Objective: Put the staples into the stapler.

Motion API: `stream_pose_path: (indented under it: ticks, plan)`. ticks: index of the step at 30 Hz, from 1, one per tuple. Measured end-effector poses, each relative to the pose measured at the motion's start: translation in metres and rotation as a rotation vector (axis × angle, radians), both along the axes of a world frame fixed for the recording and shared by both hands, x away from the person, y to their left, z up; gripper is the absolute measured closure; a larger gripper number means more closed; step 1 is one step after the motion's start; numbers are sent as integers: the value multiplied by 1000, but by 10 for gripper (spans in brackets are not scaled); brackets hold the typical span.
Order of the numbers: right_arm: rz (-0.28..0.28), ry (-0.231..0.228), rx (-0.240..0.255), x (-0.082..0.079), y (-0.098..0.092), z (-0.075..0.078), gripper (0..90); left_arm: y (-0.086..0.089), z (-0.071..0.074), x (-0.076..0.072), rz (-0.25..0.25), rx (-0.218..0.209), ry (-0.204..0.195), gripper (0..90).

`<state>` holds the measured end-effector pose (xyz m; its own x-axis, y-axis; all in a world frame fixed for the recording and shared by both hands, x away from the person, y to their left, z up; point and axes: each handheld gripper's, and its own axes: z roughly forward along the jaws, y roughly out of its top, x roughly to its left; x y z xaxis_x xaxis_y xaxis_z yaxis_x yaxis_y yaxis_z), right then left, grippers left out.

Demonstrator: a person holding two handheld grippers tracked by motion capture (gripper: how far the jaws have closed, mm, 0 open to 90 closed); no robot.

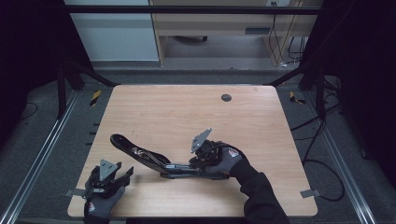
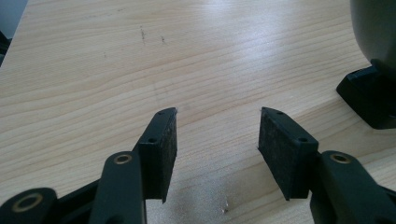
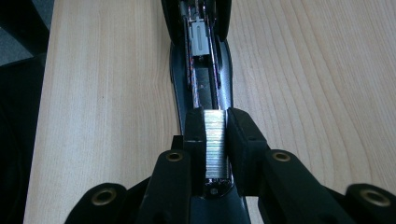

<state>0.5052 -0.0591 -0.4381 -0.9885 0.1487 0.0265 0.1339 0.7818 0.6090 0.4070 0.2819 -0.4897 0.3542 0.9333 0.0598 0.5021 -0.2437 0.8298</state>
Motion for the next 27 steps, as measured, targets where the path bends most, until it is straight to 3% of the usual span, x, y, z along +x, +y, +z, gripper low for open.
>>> stream_pose_path:
  ticks: [27]
  plan:
    - [47,-32,-6,-1,-1,-2,781,0,0,0,0,3,1,465]
